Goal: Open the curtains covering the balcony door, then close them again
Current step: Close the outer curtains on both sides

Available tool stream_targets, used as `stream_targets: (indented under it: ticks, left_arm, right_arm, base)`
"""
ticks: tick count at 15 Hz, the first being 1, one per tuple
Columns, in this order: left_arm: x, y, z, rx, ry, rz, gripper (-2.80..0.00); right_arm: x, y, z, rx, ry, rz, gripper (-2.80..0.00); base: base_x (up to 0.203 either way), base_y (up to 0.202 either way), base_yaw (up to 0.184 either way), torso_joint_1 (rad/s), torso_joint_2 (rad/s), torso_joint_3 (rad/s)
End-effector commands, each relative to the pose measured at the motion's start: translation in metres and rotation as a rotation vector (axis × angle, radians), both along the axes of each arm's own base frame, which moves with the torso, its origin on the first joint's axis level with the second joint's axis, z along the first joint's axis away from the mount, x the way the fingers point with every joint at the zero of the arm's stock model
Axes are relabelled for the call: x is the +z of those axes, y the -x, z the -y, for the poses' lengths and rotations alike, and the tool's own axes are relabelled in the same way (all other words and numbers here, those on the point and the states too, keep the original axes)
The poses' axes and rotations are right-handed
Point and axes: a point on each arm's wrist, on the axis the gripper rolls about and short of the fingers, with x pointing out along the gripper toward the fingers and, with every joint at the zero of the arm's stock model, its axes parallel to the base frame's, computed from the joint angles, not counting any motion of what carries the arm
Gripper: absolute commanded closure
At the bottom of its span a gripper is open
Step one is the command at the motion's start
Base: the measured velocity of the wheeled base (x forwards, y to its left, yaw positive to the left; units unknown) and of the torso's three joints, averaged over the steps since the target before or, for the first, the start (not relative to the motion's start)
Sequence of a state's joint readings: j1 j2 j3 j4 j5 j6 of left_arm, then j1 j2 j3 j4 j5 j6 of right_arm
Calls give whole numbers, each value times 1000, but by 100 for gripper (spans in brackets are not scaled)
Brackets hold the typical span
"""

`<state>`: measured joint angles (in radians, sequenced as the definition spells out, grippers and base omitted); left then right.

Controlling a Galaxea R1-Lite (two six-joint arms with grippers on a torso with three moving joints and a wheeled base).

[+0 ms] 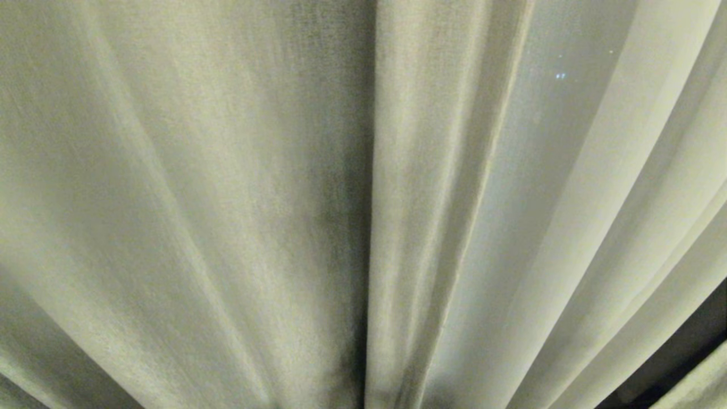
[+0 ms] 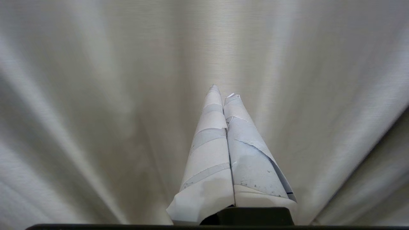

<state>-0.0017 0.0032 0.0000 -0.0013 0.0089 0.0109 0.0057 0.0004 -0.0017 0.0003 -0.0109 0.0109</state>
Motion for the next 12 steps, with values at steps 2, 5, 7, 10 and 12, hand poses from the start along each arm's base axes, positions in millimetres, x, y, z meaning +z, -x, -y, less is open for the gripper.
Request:
stream_targets:
  ticks: [2, 5, 7, 10, 12]
  left_arm:
    - [0, 0, 0, 0, 22, 2, 0]
    - [0, 0, 0, 0, 22, 4, 0]
    - [0, 0, 0, 0, 22, 5, 0]
    - [0, 0, 0, 0, 22, 5, 0]
    - [0, 0, 0, 0, 22, 4, 0]
  right_arm:
    - [0, 0, 0, 1, 0, -1, 0]
    - [0, 0, 0, 0, 0, -1, 0]
    - [0, 0, 0, 0, 0, -1, 0]
    - [0, 0, 0, 1, 0, -1, 0]
    - [0, 0, 0, 1, 0, -1, 0]
  base:
    - [0, 0, 0, 0, 0, 0]
    - [0, 0, 0, 0, 0, 0]
    - [0, 0, 0, 0, 0, 0]
    - [2, -86, 3, 5, 2, 2]
    - [0, -191, -2, -3, 2, 4]
